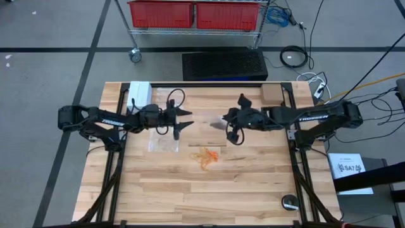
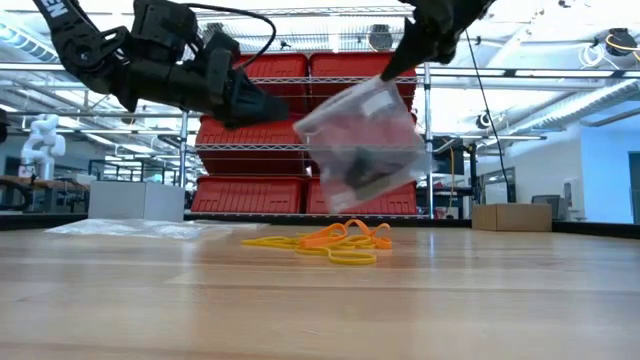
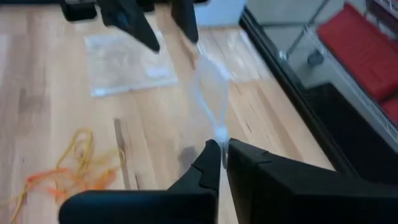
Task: Sort rubber bands
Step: Close the transparent zip bag
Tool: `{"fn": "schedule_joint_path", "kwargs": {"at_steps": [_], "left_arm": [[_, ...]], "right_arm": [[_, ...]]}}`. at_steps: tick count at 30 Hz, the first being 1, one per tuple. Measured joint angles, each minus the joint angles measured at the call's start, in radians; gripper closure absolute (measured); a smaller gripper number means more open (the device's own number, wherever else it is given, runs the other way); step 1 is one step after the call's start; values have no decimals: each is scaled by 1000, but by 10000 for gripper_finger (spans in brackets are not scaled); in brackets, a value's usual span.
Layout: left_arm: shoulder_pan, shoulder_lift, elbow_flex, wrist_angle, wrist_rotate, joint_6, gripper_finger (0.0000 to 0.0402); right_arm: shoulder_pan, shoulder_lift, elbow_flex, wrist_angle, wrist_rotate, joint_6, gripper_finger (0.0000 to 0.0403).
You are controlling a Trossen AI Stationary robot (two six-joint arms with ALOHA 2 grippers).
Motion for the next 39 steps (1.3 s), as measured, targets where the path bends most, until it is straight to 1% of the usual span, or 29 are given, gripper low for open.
{"fn": "schedule_joint_path", "kwargs": {"at_steps": [3,6,9,11,17,22,24,28,32,34,37,39], "left_arm": [[1,0,0,-20,-47,1,170],[1,0,0,-29,-86,7,166],[1,0,0,-34,-110,9,166],[1,0,0,-38,-115,25,166],[1,0,0,-51,-144,32,166],[1,0,0,-65,-172,35,166],[1,0,0,-66,-175,35,166],[1,0,0,-68,-179,35,166],[1,0,0,-71,-181,35,166],[1,0,0,-77,-189,35,166],[2,0,0,-89,-193,37,166],[2,0,0,-95,-194,51,166]], "right_arm": [[0,0,61,-142,19,52,403],[0,0,131,-280,31,106,402],[-4,0,194,-403,103,151,402],[-17,0,218,-473,128,184,402],[-77,24,226,-608,146,239,402],[-127,116,225,-663,147,241,402],[-141,167,225,-664,139,234,402],[-161,279,225,-635,81,214,402],[-162,372,225,-491,15,190,398],[-162,405,225,-384,-48,161,386],[-162,439,225,-236,-164,100,357],[-161,447,225,-158,-197,69,332]]}}
